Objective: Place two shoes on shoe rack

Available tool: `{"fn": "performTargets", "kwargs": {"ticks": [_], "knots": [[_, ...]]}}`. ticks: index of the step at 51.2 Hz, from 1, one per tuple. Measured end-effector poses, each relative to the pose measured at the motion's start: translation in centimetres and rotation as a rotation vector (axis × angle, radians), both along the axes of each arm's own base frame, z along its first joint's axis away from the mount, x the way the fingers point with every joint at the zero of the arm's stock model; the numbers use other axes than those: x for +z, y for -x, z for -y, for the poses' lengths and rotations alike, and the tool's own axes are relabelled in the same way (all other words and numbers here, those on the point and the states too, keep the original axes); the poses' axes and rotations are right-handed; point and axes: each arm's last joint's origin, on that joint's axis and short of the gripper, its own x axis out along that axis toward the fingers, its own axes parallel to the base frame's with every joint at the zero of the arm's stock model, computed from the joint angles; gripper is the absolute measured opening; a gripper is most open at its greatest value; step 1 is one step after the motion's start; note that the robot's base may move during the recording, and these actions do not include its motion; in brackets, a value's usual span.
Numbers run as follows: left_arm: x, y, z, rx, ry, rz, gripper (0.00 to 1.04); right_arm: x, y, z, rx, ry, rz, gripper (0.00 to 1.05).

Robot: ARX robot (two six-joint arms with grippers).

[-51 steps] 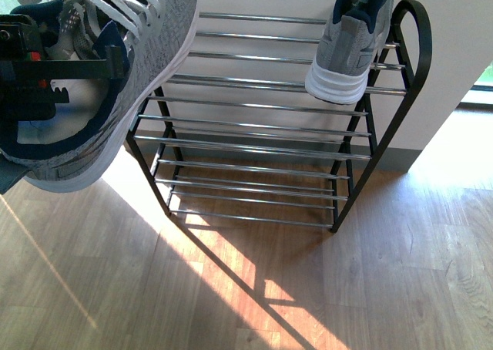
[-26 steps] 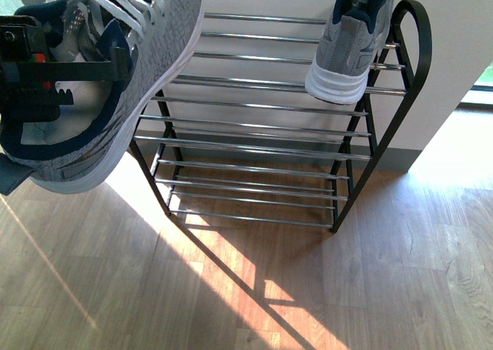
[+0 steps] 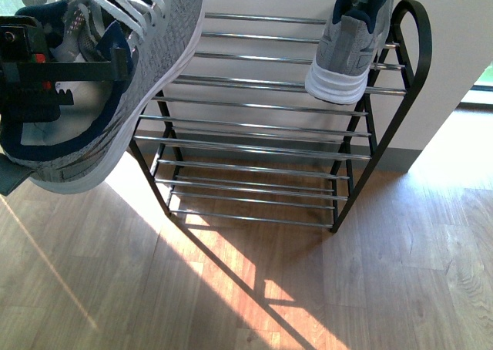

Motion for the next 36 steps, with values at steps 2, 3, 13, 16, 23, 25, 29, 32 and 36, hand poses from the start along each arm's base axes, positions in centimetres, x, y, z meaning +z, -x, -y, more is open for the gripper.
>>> {"fn": "performTargets", "kwargs": {"ticks": [2, 3, 13, 16, 23, 25, 29, 32, 36], "knots": [[0.0, 0.0, 0.0, 0.0, 0.0, 0.0, 0.02, 0.0, 0.1, 0.0, 0.0, 0.0, 0.003, 0.01], [0.0, 0.0, 0.0, 0.001, -0.001, 0.0, 0.02, 0.0, 0.1, 0.0, 0.0, 0.0, 0.003, 0.01], [0.0, 0.0, 0.0, 0.002, -0.001, 0.001, 0.02, 0.0, 0.6, 0.0, 0.0, 0.0, 0.003, 0.01], [0.0, 0.0, 0.0, 0.002, -0.001, 0.001, 0.02, 0.0, 0.8, 0.0, 0.0, 0.0, 0.004, 0.01], [0.0, 0.0, 0.0, 0.002, -0.001, 0.001, 0.02, 0.0, 1.1, 0.0, 0.0, 0.0, 0.004, 0.01], [0.0, 0.0, 0.0, 0.002, -0.001, 0.001, 0.02, 0.0, 1.2, 0.0, 0.0, 0.0, 0.003, 0.01], [0.0, 0.0, 0.0, 0.002, -0.001, 0.001, 0.02, 0.0, 1.3, 0.0, 0.0, 0.0, 0.003, 0.01], [0.0, 0.0, 0.0, 0.002, -0.001, 0.001, 0.02, -0.1, 1.5, 0.0, -0.001, 0.0, -0.005, 0.01], [0.0, 0.0, 0.0, 0.001, -0.001, 0.0, 0.02, -0.5, 2.1, 0.0, -0.002, 0.0, -0.03, 0.01]]}}
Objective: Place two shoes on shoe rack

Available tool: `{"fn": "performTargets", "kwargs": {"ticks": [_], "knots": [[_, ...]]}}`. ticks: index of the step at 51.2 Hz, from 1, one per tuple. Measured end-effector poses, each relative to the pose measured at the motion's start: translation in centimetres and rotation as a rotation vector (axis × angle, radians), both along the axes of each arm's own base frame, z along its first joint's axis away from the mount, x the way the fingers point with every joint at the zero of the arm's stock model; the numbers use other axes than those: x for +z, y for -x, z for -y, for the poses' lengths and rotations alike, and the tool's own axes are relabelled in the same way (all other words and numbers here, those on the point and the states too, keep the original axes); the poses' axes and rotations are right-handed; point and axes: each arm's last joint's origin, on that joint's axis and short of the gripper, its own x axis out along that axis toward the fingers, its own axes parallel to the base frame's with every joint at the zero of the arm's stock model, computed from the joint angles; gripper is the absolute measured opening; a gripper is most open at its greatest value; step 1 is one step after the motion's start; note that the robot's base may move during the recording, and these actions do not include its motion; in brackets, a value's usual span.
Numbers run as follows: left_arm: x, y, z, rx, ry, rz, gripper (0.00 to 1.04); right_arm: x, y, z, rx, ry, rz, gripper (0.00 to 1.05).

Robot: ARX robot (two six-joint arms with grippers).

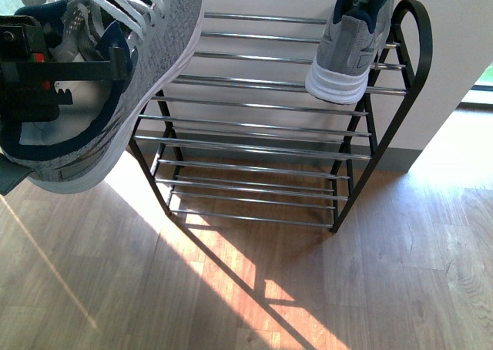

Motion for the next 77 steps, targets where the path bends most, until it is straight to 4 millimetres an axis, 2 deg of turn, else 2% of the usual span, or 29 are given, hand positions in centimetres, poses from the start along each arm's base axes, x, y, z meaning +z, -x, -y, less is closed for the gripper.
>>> {"fn": "performTargets", "kwargs": {"ticks": [25, 35, 41, 45, 54, 60, 65, 77], "knots": [[0.0, 0.0, 0.0, 0.0, 0.0, 0.0, 0.02, 0.2, 0.3, 0.0, 0.001, 0.001, 0.028, 0.03], [0.0, 0.0, 0.0, 0.005, -0.002, 0.002, 0.02, 0.2, 0.3, 0.0, 0.001, 0.0, 0.028, 0.33], [0.6, -0.4, 0.4, 0.175, 0.021, 0.094, 0.02, 0.2, 0.3, 0.0, 0.001, 0.0, 0.028, 0.57], [1.4, -2.2, 0.7, 0.198, 0.123, 0.078, 0.02, 0.2, 0.3, 0.0, 0.001, 0.0, 0.029, 0.75], [2.4, -6.2, 2.4, 0.134, 0.297, 0.062, 0.02, 0.2, 0.3, 0.0, 0.001, 0.0, 0.029, 0.97], [2.1, -9.4, 4.0, 0.049, 0.384, 0.002, 0.02, 0.2, 0.3, 0.0, 0.001, 0.0, 0.029, 0.95], [0.8, -11.9, 5.2, 0.014, 0.413, -0.061, 0.02, 0.2, 0.3, 0.0, 0.002, 0.0, 0.029, 0.96], [-2.3, -15.9, 6.0, -0.02, 0.453, -0.168, 0.02, 0.2, 0.3, 0.0, 0.001, 0.0, 0.029, 0.96]]}}
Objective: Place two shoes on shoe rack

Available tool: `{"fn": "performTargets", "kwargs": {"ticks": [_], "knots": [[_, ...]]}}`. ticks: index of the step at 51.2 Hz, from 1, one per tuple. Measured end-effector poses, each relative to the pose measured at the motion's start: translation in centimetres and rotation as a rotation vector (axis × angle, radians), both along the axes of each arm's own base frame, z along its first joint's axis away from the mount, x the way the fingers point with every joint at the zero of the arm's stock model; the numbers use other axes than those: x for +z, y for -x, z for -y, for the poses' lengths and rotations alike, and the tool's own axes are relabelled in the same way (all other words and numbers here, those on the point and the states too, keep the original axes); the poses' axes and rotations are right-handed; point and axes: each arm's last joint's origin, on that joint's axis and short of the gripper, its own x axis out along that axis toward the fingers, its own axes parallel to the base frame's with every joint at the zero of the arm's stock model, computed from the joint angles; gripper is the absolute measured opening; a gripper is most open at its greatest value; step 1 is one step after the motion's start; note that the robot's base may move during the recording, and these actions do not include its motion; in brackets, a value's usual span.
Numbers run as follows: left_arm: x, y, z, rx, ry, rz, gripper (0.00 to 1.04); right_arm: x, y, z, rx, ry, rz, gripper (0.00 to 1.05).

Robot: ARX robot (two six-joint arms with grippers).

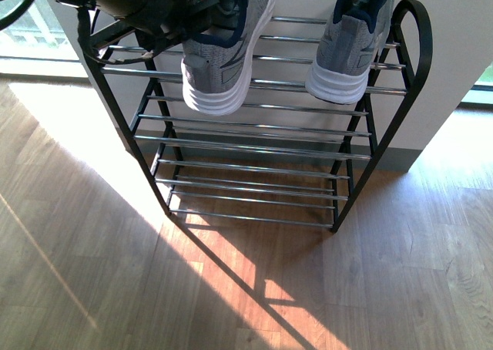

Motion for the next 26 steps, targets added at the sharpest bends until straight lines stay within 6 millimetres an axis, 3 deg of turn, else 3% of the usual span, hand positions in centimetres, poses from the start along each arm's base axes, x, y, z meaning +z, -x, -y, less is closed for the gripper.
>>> {"fn": "performTargets", "kwargs": {"ticks": [14, 26], "knots": [[-1.3, -4.2, 1.8, -0.107, 0.023, -0.032, 0.02, 0.0, 0.0, 0.0, 0.0, 0.0, 0.0, 0.96], [-2.1, -6.4, 3.0, -0.137, 0.008, -0.055, 0.02, 0.0, 0.0, 0.0, 0.0, 0.0, 0.0, 0.96]]}}
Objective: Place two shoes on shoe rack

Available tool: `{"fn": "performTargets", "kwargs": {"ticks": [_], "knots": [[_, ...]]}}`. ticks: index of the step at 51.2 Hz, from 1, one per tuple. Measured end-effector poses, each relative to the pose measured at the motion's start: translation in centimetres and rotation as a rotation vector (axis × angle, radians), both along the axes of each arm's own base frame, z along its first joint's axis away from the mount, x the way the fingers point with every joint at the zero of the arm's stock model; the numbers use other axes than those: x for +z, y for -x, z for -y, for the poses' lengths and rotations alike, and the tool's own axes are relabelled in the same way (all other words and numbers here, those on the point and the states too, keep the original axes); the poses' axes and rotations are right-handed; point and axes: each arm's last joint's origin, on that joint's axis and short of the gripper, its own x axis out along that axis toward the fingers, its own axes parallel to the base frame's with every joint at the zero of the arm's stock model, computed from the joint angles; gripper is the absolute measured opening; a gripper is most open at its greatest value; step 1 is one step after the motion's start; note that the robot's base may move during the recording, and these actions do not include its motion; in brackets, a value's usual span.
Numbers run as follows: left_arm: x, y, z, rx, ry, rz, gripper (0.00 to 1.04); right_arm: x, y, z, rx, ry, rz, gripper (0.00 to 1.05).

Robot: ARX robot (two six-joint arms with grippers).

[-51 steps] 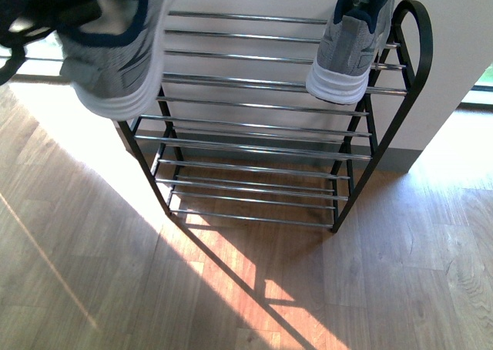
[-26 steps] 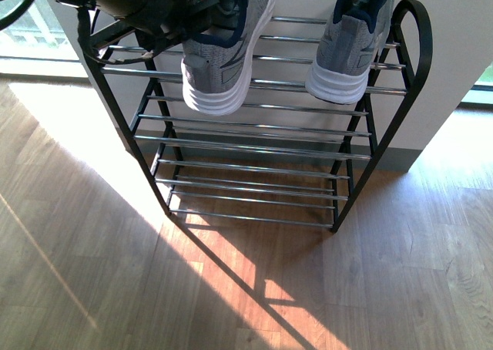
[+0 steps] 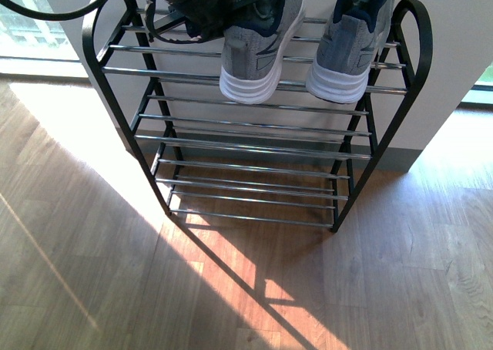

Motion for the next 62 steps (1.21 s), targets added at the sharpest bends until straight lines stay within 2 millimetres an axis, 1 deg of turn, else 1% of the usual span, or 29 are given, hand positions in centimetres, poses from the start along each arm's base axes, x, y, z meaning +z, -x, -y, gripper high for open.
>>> {"fn": "performTargets", "kwargs": {"ticks": [11, 13, 17, 25, 26, 30, 31, 35, 36, 38, 39, 40, 43, 45, 48, 51, 52, 55, 62], "knots": [[-0.2, -1.1, 0.5, -0.017, 0.006, -0.024, 0.02, 0.0, 0.0, 0.0, 0.0, 0.0, 0.0, 0.96], [-0.1, -1.3, 0.6, -0.018, 0.007, -0.024, 0.05, 0.0, 0.0, 0.0, 0.0, 0.0, 0.0, 0.96], [-0.1, -1.6, 0.8, -0.022, 0.003, -0.02, 0.17, 0.0, 0.0, 0.0, 0.0, 0.0, 0.0, 0.96], [-0.2, -1.5, 1.2, -0.029, -0.012, -0.012, 0.39, 0.0, 0.0, 0.0, 0.0, 0.0, 0.0, 0.96], [-0.1, -1.4, 1.3, -0.025, -0.027, -0.004, 0.44, 0.0, 0.0, 0.0, 0.0, 0.0, 0.0, 0.96], [0.1, -0.7, 1.5, -0.017, -0.082, 0.035, 0.6, 0.0, 0.0, 0.0, 0.0, 0.0, 0.0, 0.96], [0.3, -0.3, 1.6, -0.007, -0.104, 0.051, 0.65, 0.0, 0.0, 0.0, 0.0, 0.0, 0.0, 0.96], [1.3, 0.9, 1.6, 0.024, -0.178, 0.112, 0.8, 0.0, 0.0, 0.0, 0.0, 0.0, 0.0, 0.96], [1.9, 1.4, 1.4, 0.038, -0.2, 0.138, 0.85, 0.0, 0.0, 0.0, 0.0, 0.0, 0.0, 0.96], [2.8, 2.2, 1.3, 0.053, -0.228, 0.174, 0.92, 0.0, 0.0, 0.0, 0.0, 0.0, 0.0, 0.96], [3.1, 2.4, 1.2, 0.055, -0.23, 0.182, 0.94, 0.0, 0.0, 0.0, 0.0, 0.0, 0.0, 0.96], [3.9, 3.0, 1.1, 0.067, -0.249, 0.21, 0.97, 0.0, 0.0, 0.0, 0.0, 0.0, 0.0, 0.96], [5.9, 4.5, 0.5, 0.106, -0.269, 0.266, 0.95, 0.0, 0.0, 0.0, 0.0, 0.0, 0.0, 0.96], [7.4, 5.6, -0.1, 0.139, -0.278, 0.305, 0.95, 0.0, 0.0, 0.0, 0.0, 0.0, 0.0, 0.96], [8.8, 7.7, -1.4, 0.209, -0.311, 0.348, 0.95, 0.0, 0.0, 0.0, 0.0, 0.0, 0.0, 0.96], [9.7, 9.4, -2.4, 0.26, -0.341, 0.375, 0.95, 0.0, 0.0, 0.0, 0.0, 0.0, 0.0, 0.96], [9.8, 9.7, -2.5, 0.269, -0.347, 0.379, 0.95, 0.0, 0.0, 0.0, 0.0, 0.0, 0.0, 0.96], [10.4, 11.3, -3.5, 0.316, -0.372, 0.398, 0.95, 0.0, 0.0, 0.0, 0.0, 0.0, 0.0, 0.96], [11.7, 16.8, -6.2, 0.448, -0.39, 0.465, 0.95, 0.0, 0.0, 0.0, 0.0, 0.0, 0.0, 0.96]]}}
